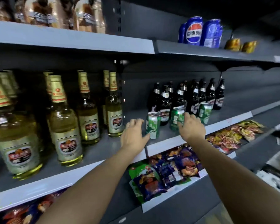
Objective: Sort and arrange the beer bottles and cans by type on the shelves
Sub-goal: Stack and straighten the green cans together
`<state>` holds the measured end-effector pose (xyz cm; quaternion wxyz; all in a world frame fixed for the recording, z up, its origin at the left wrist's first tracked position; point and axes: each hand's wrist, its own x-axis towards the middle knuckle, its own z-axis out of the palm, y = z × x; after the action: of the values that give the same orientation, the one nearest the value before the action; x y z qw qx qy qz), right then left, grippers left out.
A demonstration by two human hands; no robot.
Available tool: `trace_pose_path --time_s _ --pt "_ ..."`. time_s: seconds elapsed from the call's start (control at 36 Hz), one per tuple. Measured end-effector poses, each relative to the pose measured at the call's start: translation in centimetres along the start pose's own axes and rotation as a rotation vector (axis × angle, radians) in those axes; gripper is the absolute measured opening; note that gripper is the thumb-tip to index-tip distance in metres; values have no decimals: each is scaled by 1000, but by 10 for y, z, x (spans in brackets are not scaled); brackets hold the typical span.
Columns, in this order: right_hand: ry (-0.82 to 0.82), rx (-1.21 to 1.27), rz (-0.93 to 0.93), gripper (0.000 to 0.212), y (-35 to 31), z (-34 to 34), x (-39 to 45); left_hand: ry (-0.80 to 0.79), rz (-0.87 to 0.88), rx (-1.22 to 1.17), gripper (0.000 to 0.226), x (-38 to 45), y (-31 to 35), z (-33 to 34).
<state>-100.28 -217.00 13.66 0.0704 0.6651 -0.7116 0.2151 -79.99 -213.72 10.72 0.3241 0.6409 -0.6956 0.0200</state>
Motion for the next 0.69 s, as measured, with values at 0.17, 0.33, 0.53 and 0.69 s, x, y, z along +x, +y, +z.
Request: trace_pose_path --time_s 0.17,0.33,0.53,0.69 --pt "-111 -51 -56 51 46 7 47 51 35 182 69 41 33 35" --pt "-194 1 -68 61 62 17 84 72 -224 24 92 68 53 52" --pt "-251 70 -94 88 53 37 110 12 -376 -30 98 86 46 66" --pt "-220 69 -146 95 43 44 130 14 -379 -15 87 93 41 72"
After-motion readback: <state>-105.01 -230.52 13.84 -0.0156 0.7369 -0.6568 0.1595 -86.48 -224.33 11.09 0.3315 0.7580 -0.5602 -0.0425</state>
